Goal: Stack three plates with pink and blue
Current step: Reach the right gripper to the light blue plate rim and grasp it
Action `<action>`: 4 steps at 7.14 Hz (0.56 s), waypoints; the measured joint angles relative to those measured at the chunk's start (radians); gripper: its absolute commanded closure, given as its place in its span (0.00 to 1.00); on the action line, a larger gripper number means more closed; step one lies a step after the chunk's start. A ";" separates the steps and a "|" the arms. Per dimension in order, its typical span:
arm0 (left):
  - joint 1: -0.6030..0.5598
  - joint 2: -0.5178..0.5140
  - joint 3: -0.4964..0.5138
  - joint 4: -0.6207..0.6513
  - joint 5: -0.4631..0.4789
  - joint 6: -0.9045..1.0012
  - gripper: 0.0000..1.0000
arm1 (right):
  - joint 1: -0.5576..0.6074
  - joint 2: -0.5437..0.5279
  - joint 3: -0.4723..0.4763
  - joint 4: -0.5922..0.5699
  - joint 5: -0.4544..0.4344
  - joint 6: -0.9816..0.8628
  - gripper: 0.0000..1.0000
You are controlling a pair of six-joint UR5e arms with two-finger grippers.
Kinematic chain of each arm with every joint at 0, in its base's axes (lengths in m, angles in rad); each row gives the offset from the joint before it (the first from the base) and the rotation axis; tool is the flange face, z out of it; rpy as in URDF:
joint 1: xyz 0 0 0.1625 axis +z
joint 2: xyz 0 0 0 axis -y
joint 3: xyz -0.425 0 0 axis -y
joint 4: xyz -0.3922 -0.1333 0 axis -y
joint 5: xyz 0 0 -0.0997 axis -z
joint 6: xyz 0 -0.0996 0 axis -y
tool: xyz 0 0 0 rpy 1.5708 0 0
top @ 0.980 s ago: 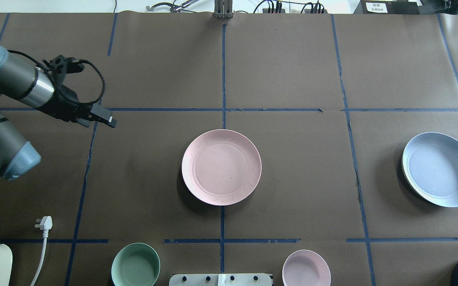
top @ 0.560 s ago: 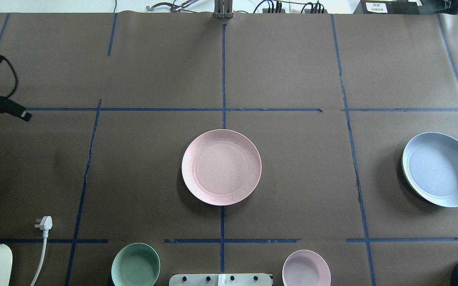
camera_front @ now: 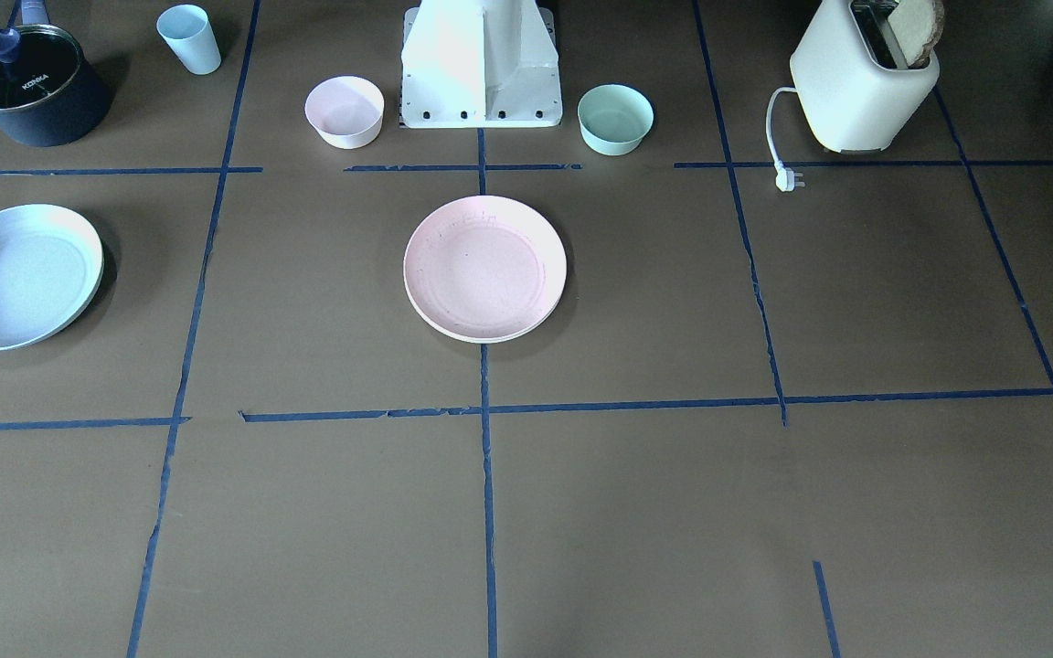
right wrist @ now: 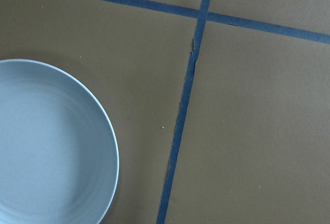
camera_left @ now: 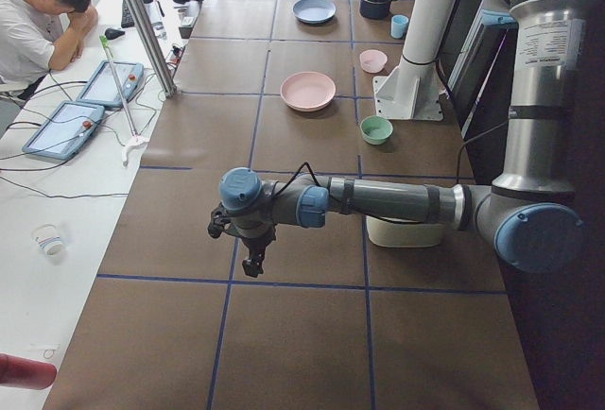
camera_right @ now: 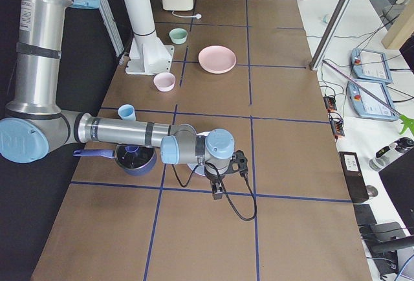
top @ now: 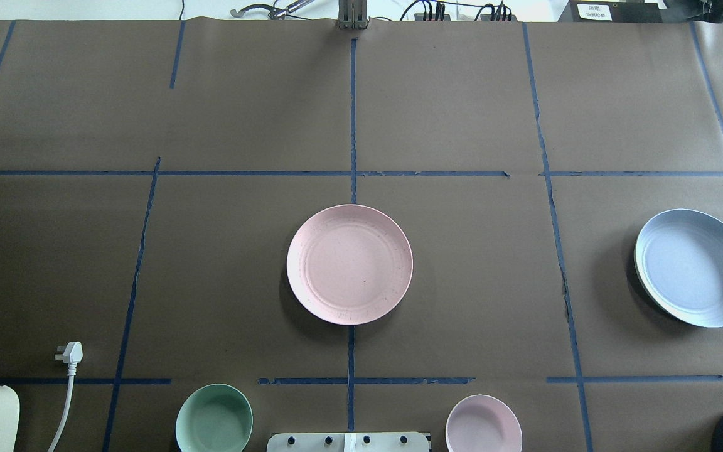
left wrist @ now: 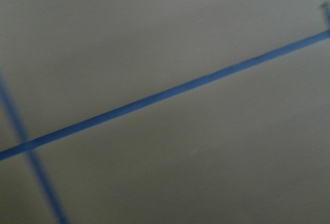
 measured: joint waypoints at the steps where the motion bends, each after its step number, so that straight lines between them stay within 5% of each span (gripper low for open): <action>1: -0.042 0.048 -0.013 0.005 -0.004 0.021 0.00 | -0.012 -0.003 0.011 0.011 0.009 0.071 0.00; 2: -0.061 0.085 -0.029 0.002 -0.007 0.030 0.00 | -0.043 -0.016 0.006 0.068 0.009 0.161 0.00; 4: -0.070 0.107 -0.050 -0.002 -0.009 0.031 0.00 | -0.129 -0.046 -0.079 0.357 0.006 0.396 0.00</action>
